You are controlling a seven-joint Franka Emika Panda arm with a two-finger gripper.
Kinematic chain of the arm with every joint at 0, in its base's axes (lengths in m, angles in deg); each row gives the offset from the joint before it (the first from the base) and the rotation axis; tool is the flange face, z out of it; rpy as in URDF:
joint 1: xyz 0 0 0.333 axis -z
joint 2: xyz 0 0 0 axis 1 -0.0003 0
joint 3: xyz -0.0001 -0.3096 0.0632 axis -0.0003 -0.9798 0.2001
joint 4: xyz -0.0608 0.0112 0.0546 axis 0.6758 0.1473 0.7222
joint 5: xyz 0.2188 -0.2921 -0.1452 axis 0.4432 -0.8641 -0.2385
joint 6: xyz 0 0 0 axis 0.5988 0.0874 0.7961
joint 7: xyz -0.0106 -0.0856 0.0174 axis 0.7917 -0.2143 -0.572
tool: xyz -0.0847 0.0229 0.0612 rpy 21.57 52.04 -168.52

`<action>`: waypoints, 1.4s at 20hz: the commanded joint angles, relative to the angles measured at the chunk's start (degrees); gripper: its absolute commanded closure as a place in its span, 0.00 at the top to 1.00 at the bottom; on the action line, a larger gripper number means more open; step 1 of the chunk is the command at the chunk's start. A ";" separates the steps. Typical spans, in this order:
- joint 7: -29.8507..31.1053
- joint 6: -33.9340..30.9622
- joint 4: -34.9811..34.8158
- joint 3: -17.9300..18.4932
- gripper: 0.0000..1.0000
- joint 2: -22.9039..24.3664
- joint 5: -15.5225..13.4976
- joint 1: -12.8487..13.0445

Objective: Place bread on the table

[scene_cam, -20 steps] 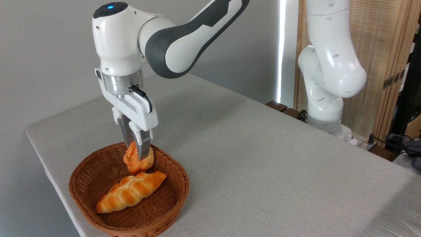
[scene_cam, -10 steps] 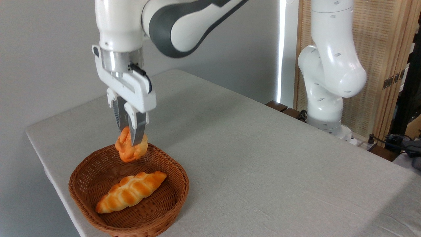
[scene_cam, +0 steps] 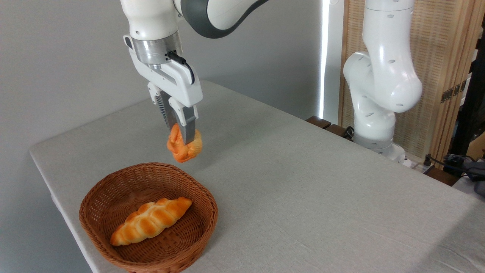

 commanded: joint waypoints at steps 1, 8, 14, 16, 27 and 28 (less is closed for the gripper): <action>0.29 -3.25 -1.98 -0.43 0.59 0.70 0.02 1.32; 1.61 -0.80 -8.30 -1.04 0.56 1.83 0.37 3.00; 4.42 5.54 -11.12 -1.22 1.00 0.70 0.64 4.67; 4.25 5.62 -11.12 -1.22 1.00 0.61 0.64 4.67; 4.33 5.80 -9.72 -1.22 1.00 0.70 0.73 4.67; 4.16 5.80 -9.11 -1.13 1.00 0.78 0.81 4.58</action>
